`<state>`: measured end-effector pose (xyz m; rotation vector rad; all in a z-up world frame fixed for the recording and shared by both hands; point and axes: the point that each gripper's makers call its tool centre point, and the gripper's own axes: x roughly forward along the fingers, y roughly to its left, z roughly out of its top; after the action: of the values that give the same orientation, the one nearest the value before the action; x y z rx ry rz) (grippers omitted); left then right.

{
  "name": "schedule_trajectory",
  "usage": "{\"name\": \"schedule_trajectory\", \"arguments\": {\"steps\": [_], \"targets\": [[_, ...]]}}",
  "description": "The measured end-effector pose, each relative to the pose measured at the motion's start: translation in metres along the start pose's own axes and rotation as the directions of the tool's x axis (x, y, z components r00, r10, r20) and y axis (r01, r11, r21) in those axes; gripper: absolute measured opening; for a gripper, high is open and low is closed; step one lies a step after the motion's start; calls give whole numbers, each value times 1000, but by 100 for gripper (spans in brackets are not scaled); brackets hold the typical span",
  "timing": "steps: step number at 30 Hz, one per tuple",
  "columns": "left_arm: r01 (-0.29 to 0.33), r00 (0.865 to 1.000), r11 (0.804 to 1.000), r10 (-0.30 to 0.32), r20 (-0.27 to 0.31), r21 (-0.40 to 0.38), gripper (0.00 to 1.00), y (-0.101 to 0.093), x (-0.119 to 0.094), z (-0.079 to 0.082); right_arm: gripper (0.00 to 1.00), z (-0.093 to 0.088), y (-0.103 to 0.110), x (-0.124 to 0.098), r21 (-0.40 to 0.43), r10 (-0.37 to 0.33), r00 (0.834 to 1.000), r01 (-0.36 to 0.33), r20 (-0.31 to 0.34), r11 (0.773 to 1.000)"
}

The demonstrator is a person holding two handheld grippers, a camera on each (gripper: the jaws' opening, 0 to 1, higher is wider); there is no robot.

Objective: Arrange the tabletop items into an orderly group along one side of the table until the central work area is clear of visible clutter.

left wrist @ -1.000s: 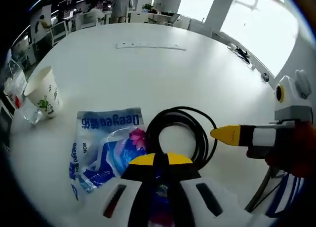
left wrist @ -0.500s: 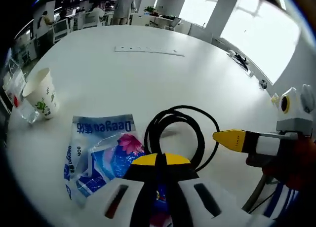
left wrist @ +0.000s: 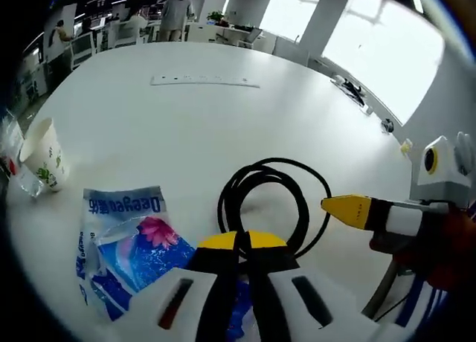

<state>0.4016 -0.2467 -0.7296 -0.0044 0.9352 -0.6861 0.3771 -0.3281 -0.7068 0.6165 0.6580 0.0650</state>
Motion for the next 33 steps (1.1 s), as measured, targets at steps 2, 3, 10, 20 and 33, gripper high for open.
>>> {"name": "schedule_trajectory", "arguments": {"steps": [2,3,10,20,33], "targets": [[4,1000,1000,-4,-3,3,0,-5,3,-2,0,0,-3,-2,1,-5,1000,5,1,1000],[5,1000,1000,-5,-4,3,0,-6,3,-2,0,1,-6,-2,3,-7,1000,7,2,1000],[19,1000,1000,-19,-12,1,0,-15,9,-5,0,1,-15,-7,11,-20,1000,20,3,1000],[0,999,1000,1,-34,16,0,-15,17,-8,0,-2,-21,0,26,-19,1000,19,-14,999],[-17,998,1000,17,-52,-3,0,-8,24,-11,0,-1,-29,12,79,-18,999,21,-34,997]]}}
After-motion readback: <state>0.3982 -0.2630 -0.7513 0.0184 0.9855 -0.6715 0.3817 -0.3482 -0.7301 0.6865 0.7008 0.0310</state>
